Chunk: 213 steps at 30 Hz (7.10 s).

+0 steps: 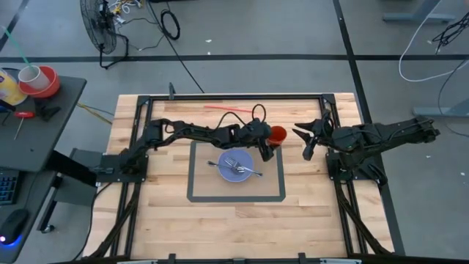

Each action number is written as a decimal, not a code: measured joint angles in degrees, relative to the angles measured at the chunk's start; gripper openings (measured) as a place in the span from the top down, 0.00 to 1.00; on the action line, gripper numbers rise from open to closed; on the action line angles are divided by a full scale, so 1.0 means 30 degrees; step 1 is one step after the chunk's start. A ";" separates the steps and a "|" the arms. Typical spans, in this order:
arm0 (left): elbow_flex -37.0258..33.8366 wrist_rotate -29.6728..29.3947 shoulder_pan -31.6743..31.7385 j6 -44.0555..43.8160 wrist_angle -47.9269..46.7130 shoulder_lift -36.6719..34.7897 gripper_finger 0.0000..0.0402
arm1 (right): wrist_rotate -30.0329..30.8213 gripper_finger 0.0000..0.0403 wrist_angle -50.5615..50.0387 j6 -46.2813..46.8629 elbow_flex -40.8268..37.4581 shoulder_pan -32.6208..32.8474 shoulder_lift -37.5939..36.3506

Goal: Pick & Place Utensil
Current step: Put the orange cup on the brown mat to the top right of the violet bowl, then put the orange straw into the orange cup

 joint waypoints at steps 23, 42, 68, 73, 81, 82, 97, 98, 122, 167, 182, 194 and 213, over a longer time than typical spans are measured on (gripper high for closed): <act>0.0007 -0.0067 -0.0360 0.0510 -0.1527 0.0311 0.20 | -0.0014 0.76 0.0102 0.0225 0.0000 0.0000 0.0058; -0.0033 0.0174 -0.0087 -0.0467 -0.3523 0.0785 0.03 | -0.0192 0.76 0.0080 0.0510 0.0000 -0.0007 0.0073; -0.0003 0.2147 -0.0159 0.0007 -0.6555 -0.0490 0.02 | -0.0146 0.76 0.0084 0.0503 0.0000 -0.0004 0.0219; -0.0003 0.2643 -0.0159 0.0006 -0.6727 -0.0589 0.03 | -0.0146 0.76 0.0086 0.0503 0.0000 -0.0006 0.0219; 0.0004 0.2520 -0.0130 0.0219 -0.8857 -0.1506 0.03 | -0.0152 0.76 0.0081 0.0503 0.0000 -0.0007 0.0256; 0.0004 0.2499 -0.0118 0.0290 -0.9034 -0.1607 0.03 | -0.0146 0.76 0.0094 0.0503 0.0000 -0.0007 0.0275; -0.0003 0.2555 0.1443 0.1595 -1.2115 -0.4470 0.03 | -0.0183 0.76 0.0058 0.0517 0.0000 -0.0401 0.0625; -0.0003 0.2555 0.1728 0.1761 -1.2234 -0.4483 0.03 | -0.0233 0.76 0.0085 0.0526 0.0000 -0.0401 0.0670; -0.3440 0.6283 1.1364 1.0328 -1.3083 -0.4264 0.15 | -0.1685 0.76 0.0148 0.0998 0.0000 -0.0401 0.3033; -0.5402 0.4807 1.3545 1.3777 -1.1072 -0.3251 0.88 | -0.1671 0.76 0.1798 0.0994 0.0000 -0.0423 0.3730; -0.5495 0.1648 1.1354 1.4732 -1.3225 -0.4144 0.97 | -0.1693 0.76 0.2298 0.0991 0.0000 -0.0283 0.3723; -0.5468 -0.1796 0.9114 1.5030 -1.4003 -0.6083 0.98 | 0.0334 0.76 0.2345 -0.0485 -0.0007 0.1371 0.3723; -0.5453 -1.1639 0.2023 2.2574 -1.0160 -1.1333 0.98 | 0.5657 0.76 0.8471 -1.1783 -0.0007 0.1897 0.7091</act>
